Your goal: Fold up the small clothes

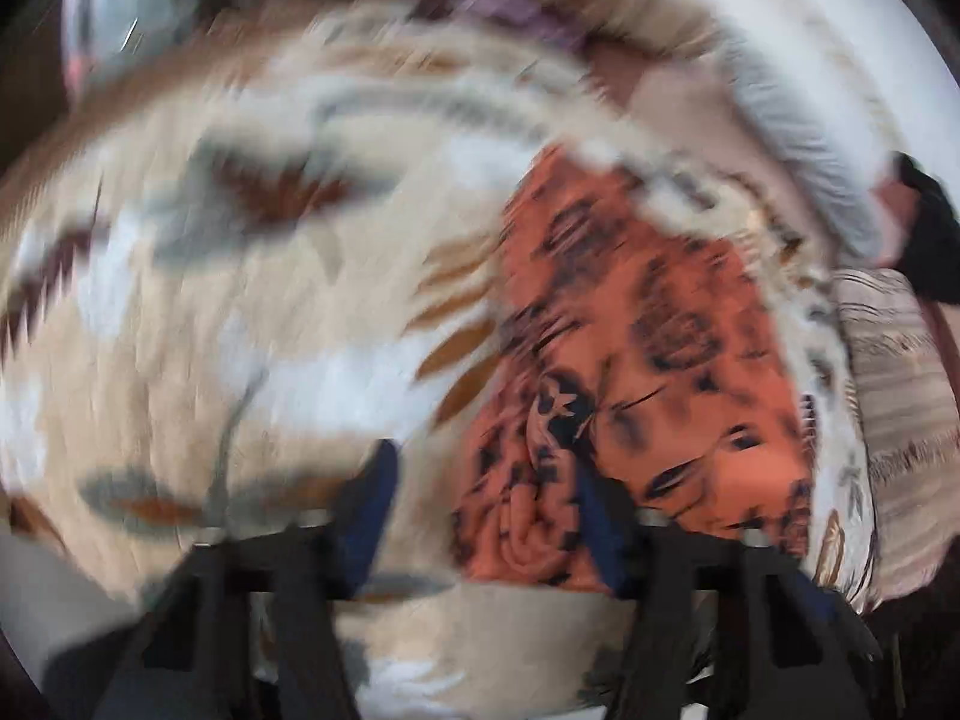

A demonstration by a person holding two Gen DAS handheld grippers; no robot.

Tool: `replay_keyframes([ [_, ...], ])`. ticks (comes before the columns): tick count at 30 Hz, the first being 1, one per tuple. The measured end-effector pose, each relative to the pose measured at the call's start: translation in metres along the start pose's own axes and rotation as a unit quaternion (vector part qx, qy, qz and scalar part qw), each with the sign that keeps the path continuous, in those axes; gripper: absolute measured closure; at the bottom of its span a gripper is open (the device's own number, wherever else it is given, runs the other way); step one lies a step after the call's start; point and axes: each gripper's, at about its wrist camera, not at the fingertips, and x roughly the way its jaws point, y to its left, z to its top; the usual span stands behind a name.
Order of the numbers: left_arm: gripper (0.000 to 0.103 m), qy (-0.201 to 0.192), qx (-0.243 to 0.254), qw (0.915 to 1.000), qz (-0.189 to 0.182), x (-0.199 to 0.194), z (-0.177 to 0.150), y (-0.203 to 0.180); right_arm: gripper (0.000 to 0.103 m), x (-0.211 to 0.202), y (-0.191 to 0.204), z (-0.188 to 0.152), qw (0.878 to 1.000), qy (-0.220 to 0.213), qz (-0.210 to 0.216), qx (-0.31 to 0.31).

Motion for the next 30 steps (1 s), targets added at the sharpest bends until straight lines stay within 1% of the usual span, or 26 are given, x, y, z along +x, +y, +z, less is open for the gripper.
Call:
replay_keyframes([
  [1, 0.051, 0.003, -0.024, 0.9995, -0.018, 0.002, -0.005, 0.010, 0.042, -0.003, -0.008, 0.001, 1.000, -0.002, 0.000, 0.013],
  [2, 0.051, -0.009, -0.024, 0.9995, -0.019, -0.003, -0.009, 0.011, 0.042, -0.006, -0.016, 0.001, 1.000, -0.004, 0.002, 0.027],
  [4, 0.051, -0.011, -0.005, 0.9999, 0.003, -0.010, -0.013, 0.002, 0.042, -0.010, -0.033, 0.003, 0.998, -0.007, 0.009, 0.057],
  [6, 0.051, -0.022, 0.014, 0.9995, 0.019, -0.019, -0.013, -0.008, 0.042, -0.010, -0.045, 0.004, 0.996, -0.004, 0.022, 0.081],
  [8, 0.051, -0.047, 0.034, 0.9976, 0.039, -0.032, -0.012, -0.018, 0.042, -0.012, -0.051, 0.007, 0.995, -0.005, 0.037, 0.095],
  [9, 0.051, -0.064, 0.041, 0.9961, 0.045, -0.041, -0.012, -0.024, 0.042, -0.016, -0.055, 0.010, 0.994, -0.013, 0.043, 0.102],
  [10, 0.051, -0.083, 0.050, 0.9941, 0.049, -0.051, -0.010, -0.030, 0.041, -0.021, -0.059, 0.013, 0.992, -0.019, 0.048, 0.112],
  [11, 0.050, -0.098, 0.059, 0.9922, 0.049, -0.060, -0.006, -0.035, 0.035, -0.025, -0.066, 0.017, 0.990, -0.025, 0.054, 0.126],
  [12, 0.048, -0.116, 0.071, 0.9894, 0.049, -0.068, -0.003, -0.043, 0.030, -0.028, -0.074, 0.019, 0.987, -0.030, 0.060, 0.143],
  [13, 0.041, -0.130, 0.084, 0.9867, 0.049, -0.072, 0.001, -0.052, 0.030, -0.030, -0.082, 0.022, 0.985, -0.033, 0.065, 0.159],
  [15, 0.035, -0.141, 0.108, 0.9833, 0.041, -0.072, 0.011, -0.066, 0.030, -0.029, -0.106, 0.032, 0.977, -0.028, 0.072, 0.198],
  [17, 0.035, -0.133, 0.129, 0.9817, 0.042, -0.061, 0.019, -0.077, 0.029, -0.019, -0.125, 0.041, 0.970, -0.009, 0.088, 0.227],
  [18, 0.035, -0.124, 0.135, 0.9819, 0.046, -0.048, 0.023, -0.082, 0.029, -0.007, -0.137, 0.048, 0.964, 0.009, 0.109, 0.244],
  [19, 0.035, -0.114, 0.139, 0.9822, 0.055, -0.036, 0.024, -0.084, 0.029, 0.001, -0.145, 0.051, 0.959, 0.021, 0.120, 0.257],
  [20, 0.035, -0.099, 0.148, 0.9811, 0.076, -0.019, 0.025, -0.084, 0.029, 0.012, -0.153, 0.054, 0.952, 0.034, 0.129, 0.275],
  [21, 0.035, -0.077, 0.152, 0.9799, 0.102, -0.003, 0.024, -0.083, 0.028, 0.027, -0.160, 0.055, 0.942, 0.054, 0.146, 0.296],
  [22, 0.035, -0.058, 0.151, 0.9800, 0.116, 0.011, 0.021, -0.078, 0.028, 0.040, -0.165, 0.055, 0.935, 0.072, 0.155, 0.311],
  [23, 0.033, -0.056, 0.140, 0.9827, 0.108, 0.017, 0.019, -0.070, 0.029, 0.048, -0.169, 0.054, 0.931, 0.082, 0.146, 0.323],
  [24, 0.032, -0.063, 0.129, 0.9847, 0.099, 0.016, 0.018, -0.064, 0.039, 0.059, -0.170, 0.054, 0.926, 0.097, 0.156, 0.331],
  [25, 0.032, -0.061, 0.118, 0.9870, 0.090, 0.015, 0.018, -0.058, 0.049, 0.063, -0.165, 0.056, 0.928, 0.103, 0.162, 0.320],
  [26, 0.032, -0.060, 0.114, 0.9881, 0.084, 0.015, 0.018, -0.055, 0.058, 0.060, -0.155, 0.060, 0.943, 0.098, 0.140, 0.287],
  [27, 0.032, -0.060, 0.114, 0.9885, 0.079, 0.015, 0.018, -0.053, 0.064, 0.055, -0.142, 0.065, 0.959, 0.089, 0.110, 0.247],
  [28, 0.031, -0.062, 0.118, 0.9881, 0.078, 0.015, 0.017, -0.051, 0.065, 0.047, -0.124, 0.070, 0.974, 0.079, 0.068, 0.199],
  [29, 0.031, -0.064, 0.121, 0.9875, 0.079, 0.017, 0.016, -0.051, 0.065, 0.041, -0.106, 0.073, 0.986, 0.072, 0.026, 0.150],
  [30, 0.030, -0.066, 0.121, 0.9873, 0.078, 0.018, 0.015, -0.049, 0.065, 0.041, -0.092, 0.071, 0.991, 0.070, -0.006, 0.112],
])
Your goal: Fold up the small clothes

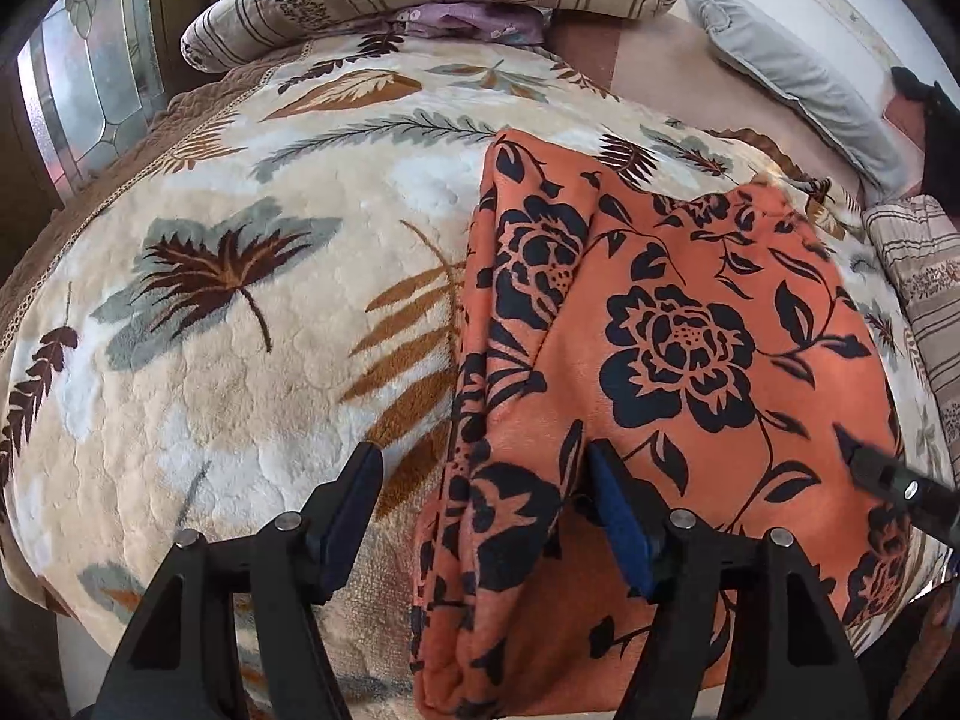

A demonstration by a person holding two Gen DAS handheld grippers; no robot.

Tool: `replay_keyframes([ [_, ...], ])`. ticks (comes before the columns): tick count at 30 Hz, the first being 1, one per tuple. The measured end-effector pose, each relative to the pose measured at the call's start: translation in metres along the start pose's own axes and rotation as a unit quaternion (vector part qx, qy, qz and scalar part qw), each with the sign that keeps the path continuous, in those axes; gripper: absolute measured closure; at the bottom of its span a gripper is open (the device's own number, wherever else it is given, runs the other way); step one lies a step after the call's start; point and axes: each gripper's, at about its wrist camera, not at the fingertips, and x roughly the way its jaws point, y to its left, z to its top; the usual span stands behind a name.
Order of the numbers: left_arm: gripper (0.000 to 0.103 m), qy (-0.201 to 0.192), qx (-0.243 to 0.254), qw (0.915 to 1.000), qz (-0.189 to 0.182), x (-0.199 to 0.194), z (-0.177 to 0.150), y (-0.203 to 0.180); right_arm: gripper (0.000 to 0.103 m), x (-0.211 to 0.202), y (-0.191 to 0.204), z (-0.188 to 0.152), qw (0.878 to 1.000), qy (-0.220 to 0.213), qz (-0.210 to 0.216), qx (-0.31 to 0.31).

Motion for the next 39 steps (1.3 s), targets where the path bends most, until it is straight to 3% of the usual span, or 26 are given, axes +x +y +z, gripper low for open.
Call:
replay_keyframes([
  [1, 0.028, -0.001, -0.004, 1.0000, -0.005, 0.001, -0.001, 0.002, 0.065, 0.011, 0.005, -0.006, 0.999, 0.012, -0.032, -0.025],
  [2, 0.028, 0.001, -0.009, 0.9999, -0.011, 0.002, -0.002, 0.005, 0.063, 0.021, -0.002, -0.010, 0.999, 0.019, -0.038, -0.019],
  [5, 0.027, 0.000, -0.010, 0.9998, -0.018, 0.005, -0.002, 0.005, 0.045, 0.014, -0.028, 0.000, 0.996, 0.019, 0.040, 0.073],
  [7, 0.027, -0.004, -0.010, 0.9998, -0.019, 0.004, -0.003, 0.006, 0.039, -0.003, -0.039, 0.011, 0.990, -0.004, 0.087, 0.110],
  [9, 0.027, -0.005, -0.011, 0.9998, -0.018, 0.003, -0.003, 0.006, 0.022, -0.014, -0.050, 0.028, 0.984, -0.039, 0.107, 0.136],
  [10, 0.027, -0.004, -0.011, 0.9998, -0.019, 0.003, -0.003, 0.006, 0.019, -0.011, -0.056, 0.034, 0.981, -0.042, 0.112, 0.154],
  [13, 0.027, -0.002, -0.013, 0.9997, -0.021, 0.003, -0.002, 0.007, 0.020, 0.034, -0.073, 0.049, 0.966, 0.020, 0.146, 0.213],
  [14, 0.027, -0.003, -0.013, 0.9997, -0.021, 0.003, -0.002, 0.007, 0.039, 0.048, -0.072, 0.052, 0.965, 0.039, 0.150, 0.211],
  [15, 0.027, -0.004, -0.012, 0.9997, -0.020, 0.003, -0.002, 0.007, 0.068, 0.054, -0.061, 0.054, 0.974, 0.043, 0.133, 0.180],
  [17, 0.027, -0.005, -0.011, 0.9998, -0.019, 0.002, -0.003, 0.008, 0.071, 0.039, -0.032, 0.058, 0.991, 0.012, 0.080, 0.108],
  [19, 0.027, -0.005, -0.012, 0.9997, -0.020, 0.003, -0.003, 0.009, 0.071, 0.032, -0.003, 0.058, 0.999, -0.011, 0.015, 0.037],
  [21, 0.026, -0.005, -0.010, 0.9998, -0.019, 0.004, -0.003, 0.007, 0.070, 0.050, -0.012, 0.055, 0.999, 0.015, -0.017, 0.041],
  [23, 0.026, -0.005, -0.012, 0.9997, -0.019, 0.003, -0.003, 0.007, 0.063, 0.051, -0.026, 0.056, 0.996, 0.009, 0.023, 0.086],
  [26, 0.026, -0.007, -0.011, 0.9997, -0.020, 0.003, -0.004, 0.007, 0.028, 0.038, -0.038, 0.058, 0.986, -0.012, 0.087, 0.144],
  [29, 0.026, -0.006, -0.013, 0.9997, -0.021, 0.003, -0.004, 0.008, 0.026, 0.042, -0.042, 0.075, 0.982, -0.033, 0.094, 0.158],
  [31, 0.026, -0.007, -0.012, 0.9997, -0.020, 0.003, -0.004, 0.007, 0.031, 0.071, -0.053, 0.084, 0.978, 0.008, 0.104, 0.181],
  [32, 0.026, -0.007, -0.011, 0.9997, -0.021, 0.003, -0.004, 0.008, 0.071, 0.086, -0.050, 0.089, 0.979, 0.033, 0.099, 0.178],
  [36, 0.026, -0.008, -0.012, 0.9996, -0.023, 0.003, -0.005, 0.009, 0.071, 0.058, -0.001, 0.087, 0.998, -0.025, 0.011, 0.059],
  [37, 0.026, -0.007, -0.012, 0.9997, -0.022, 0.003, -0.005, 0.009, 0.070, 0.060, 0.006, 0.086, 0.999, -0.024, -0.011, 0.039],
  [39, 0.026, -0.009, -0.012, 0.9996, -0.022, 0.002, -0.005, 0.008, 0.054, 0.075, -0.002, 0.087, 0.998, 0.012, -0.043, 0.039],
])
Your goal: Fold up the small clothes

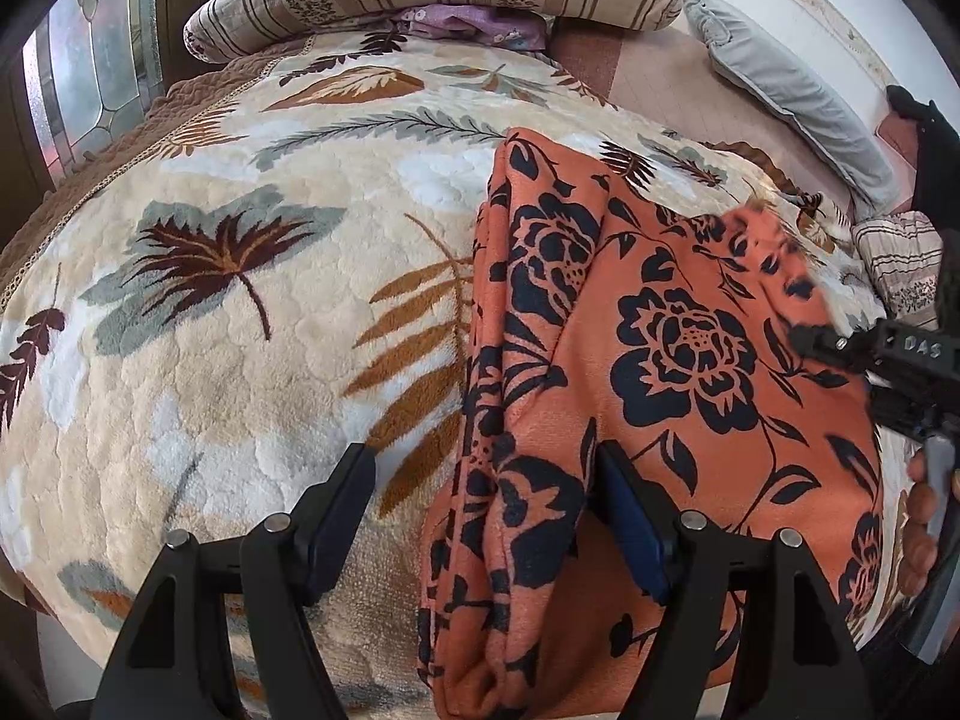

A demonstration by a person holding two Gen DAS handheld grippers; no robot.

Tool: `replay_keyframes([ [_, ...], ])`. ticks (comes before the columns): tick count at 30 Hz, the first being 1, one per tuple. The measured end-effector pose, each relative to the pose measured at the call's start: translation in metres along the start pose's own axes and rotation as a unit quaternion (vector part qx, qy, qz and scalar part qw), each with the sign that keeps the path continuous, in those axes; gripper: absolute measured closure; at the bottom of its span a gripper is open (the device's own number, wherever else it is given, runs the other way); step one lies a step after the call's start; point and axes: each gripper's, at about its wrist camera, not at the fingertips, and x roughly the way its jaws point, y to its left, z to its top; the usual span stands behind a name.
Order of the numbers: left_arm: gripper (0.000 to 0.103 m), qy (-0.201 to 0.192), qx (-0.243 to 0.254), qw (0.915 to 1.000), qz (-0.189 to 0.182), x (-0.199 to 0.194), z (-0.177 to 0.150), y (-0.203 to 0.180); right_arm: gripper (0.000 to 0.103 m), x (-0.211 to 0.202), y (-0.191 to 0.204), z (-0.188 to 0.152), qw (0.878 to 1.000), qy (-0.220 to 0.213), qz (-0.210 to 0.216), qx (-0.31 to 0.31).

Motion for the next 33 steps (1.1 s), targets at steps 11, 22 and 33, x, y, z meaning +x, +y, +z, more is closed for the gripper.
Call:
replay_keyframes([
  [11, 0.028, 0.015, -0.029, 0.9995, 0.001, -0.039, -0.023, 0.020, 0.031, -0.101, 0.030, -0.057, 0.991, -0.088, 0.073, -0.066],
  [22, 0.028, 0.003, -0.048, 0.9979, -0.044, -0.056, 0.019, 0.029, 0.029, -0.068, 0.019, -0.092, 0.993, -0.024, 0.088, -0.077],
  [33, 0.042, 0.096, -0.138, 0.9821, -0.084, 0.052, 0.086, 0.044, 0.028, -0.066, 0.011, -0.097, 0.990, -0.040, 0.118, -0.064],
])
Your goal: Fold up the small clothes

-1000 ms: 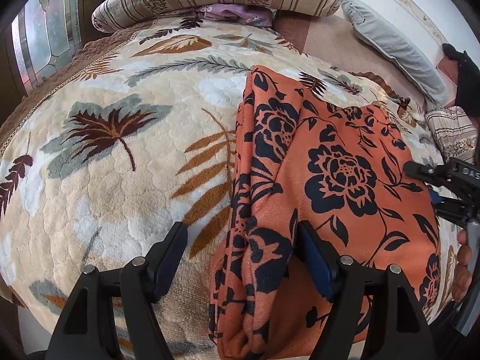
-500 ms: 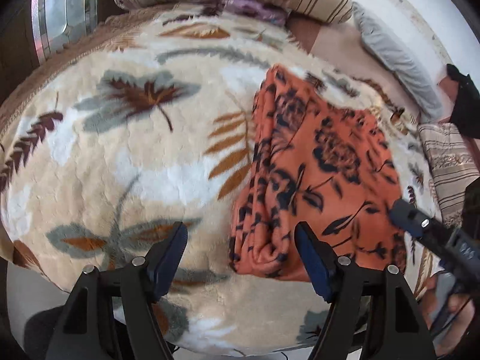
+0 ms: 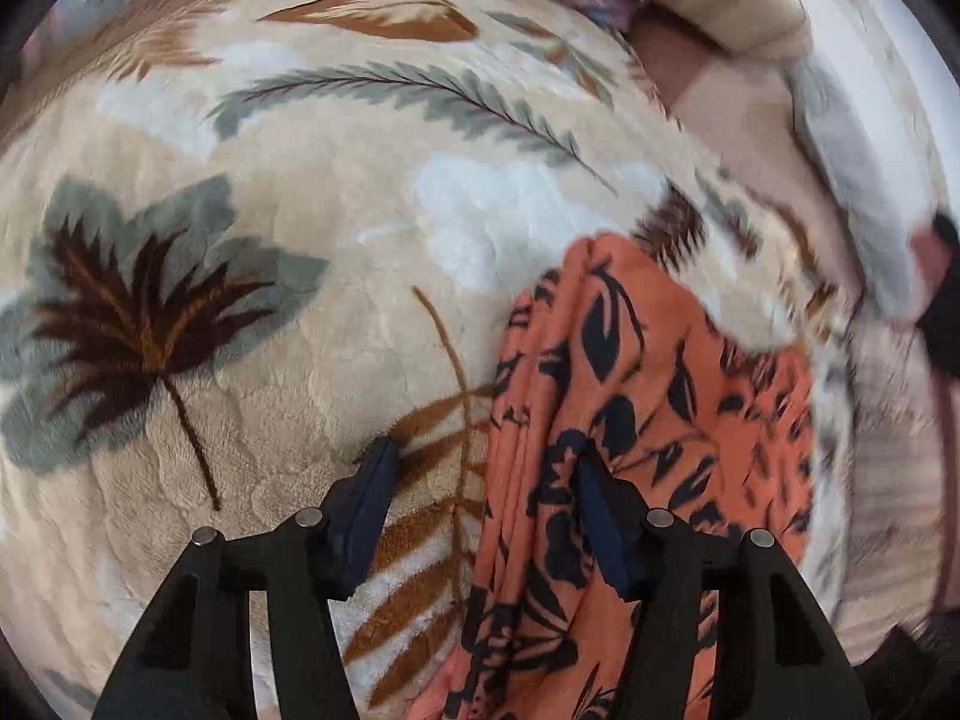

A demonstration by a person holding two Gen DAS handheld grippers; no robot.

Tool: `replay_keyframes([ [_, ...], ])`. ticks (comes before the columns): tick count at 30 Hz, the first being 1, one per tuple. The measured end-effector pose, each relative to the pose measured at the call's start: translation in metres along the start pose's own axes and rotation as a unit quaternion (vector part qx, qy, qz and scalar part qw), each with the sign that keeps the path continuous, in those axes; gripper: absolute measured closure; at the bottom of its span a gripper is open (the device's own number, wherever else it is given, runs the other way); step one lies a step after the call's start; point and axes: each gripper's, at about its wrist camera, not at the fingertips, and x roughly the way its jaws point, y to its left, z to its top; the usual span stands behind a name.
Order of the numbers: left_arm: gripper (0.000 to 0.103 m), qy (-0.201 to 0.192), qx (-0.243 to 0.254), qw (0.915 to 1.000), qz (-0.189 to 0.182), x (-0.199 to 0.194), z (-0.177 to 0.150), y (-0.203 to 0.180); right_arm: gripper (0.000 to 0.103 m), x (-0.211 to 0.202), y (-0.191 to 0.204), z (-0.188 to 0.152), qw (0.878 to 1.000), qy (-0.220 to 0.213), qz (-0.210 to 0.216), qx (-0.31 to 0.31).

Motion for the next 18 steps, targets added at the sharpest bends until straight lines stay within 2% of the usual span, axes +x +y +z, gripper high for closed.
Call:
replay_keyframes([
  [5, 0.042, -0.029, 0.033, 0.9989, 0.014, -0.034, -0.022, -0.011, 0.028, -0.002, -0.003, 0.001, 1.000, 0.001, 0.008, 0.005],
  [8, 0.042, -0.057, 0.064, 0.9951, 0.049, -0.058, -0.045, -0.017, 0.028, -0.005, -0.004, 0.001, 1.000, -0.004, 0.011, 0.016],
  [13, 0.032, -0.100, 0.105, 0.9840, 0.104, -0.079, -0.076, -0.027, 0.028, -0.022, 0.006, -0.004, 1.000, -0.017, 0.014, 0.018],
  [18, 0.032, -0.114, 0.130, 0.9788, 0.110, -0.090, -0.098, -0.036, 0.028, -0.039, 0.010, -0.012, 0.999, -0.027, 0.005, 0.018],
])
